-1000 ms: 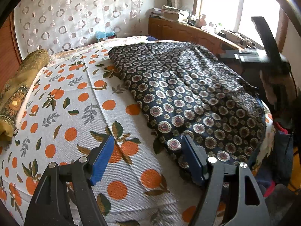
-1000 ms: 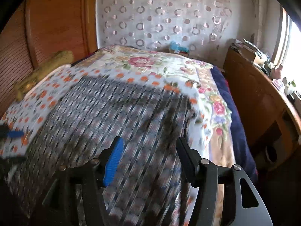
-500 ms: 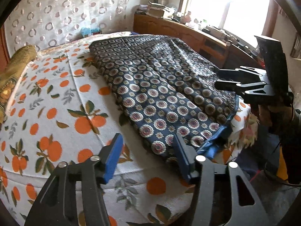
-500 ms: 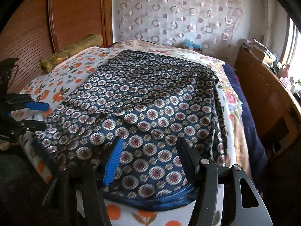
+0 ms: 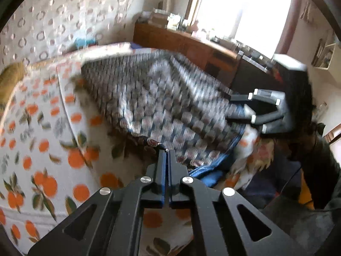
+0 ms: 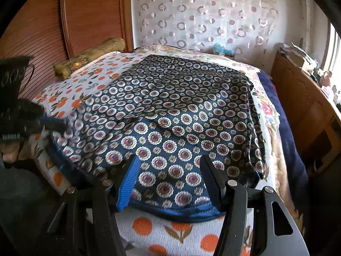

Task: Fold small clothes
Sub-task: 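Grasp the garment's blue-trimmed end with the left gripper and fold it over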

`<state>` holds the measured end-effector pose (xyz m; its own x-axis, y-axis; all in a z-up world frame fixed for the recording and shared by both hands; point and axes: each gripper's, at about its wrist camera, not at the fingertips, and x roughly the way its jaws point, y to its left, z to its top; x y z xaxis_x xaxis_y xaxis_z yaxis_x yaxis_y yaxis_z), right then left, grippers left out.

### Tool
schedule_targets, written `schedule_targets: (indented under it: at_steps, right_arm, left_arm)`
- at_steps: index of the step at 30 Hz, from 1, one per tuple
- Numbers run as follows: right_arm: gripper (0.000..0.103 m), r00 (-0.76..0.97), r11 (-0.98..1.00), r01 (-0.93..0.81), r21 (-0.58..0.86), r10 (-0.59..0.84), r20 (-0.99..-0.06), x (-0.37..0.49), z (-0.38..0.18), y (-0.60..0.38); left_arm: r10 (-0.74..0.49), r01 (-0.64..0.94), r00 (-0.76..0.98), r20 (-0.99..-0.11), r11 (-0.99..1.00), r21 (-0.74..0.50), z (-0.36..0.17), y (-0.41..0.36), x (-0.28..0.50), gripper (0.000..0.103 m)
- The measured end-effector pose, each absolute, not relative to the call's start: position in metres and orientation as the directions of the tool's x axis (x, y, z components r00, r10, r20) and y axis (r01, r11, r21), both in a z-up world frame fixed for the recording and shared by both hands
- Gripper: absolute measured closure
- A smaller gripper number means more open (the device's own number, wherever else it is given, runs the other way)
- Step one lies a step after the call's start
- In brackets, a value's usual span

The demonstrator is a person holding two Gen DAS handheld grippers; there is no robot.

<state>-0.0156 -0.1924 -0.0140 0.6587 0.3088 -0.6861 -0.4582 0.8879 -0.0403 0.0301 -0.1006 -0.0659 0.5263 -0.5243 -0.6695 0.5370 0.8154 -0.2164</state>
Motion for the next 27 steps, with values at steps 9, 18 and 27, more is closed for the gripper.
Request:
schedule_targets:
  at_steps: [9, 18, 27]
  right_arm:
    - [0.038, 0.656, 0.877, -0.478, -0.057, 0.313, -0.687, -0.039, -0.008, -0.200]
    - [0.037, 0.644, 0.865, -0.497, -0.072, 0.312, -0.699, -0.045, -0.016, -0.194]
    - [0.037, 0.687, 0.892, -0.448, -0.065, 0.296, -0.664, -0.004, -0.013, -0.209]
  left_arm:
    - [-0.544, 0.536, 0.621, -0.564, 0.820, -0.200, -0.008, -0.107, 0.059, 0.101]
    - [-0.523, 0.498, 0.645, -0.557, 0.841, -0.213, -0.006, -0.107, 0.082, 0.101]
    - [-0.492, 0.446, 0.661, -0.566, 0.865, -0.230, -0.011, -0.088, 0.095, 0.101]
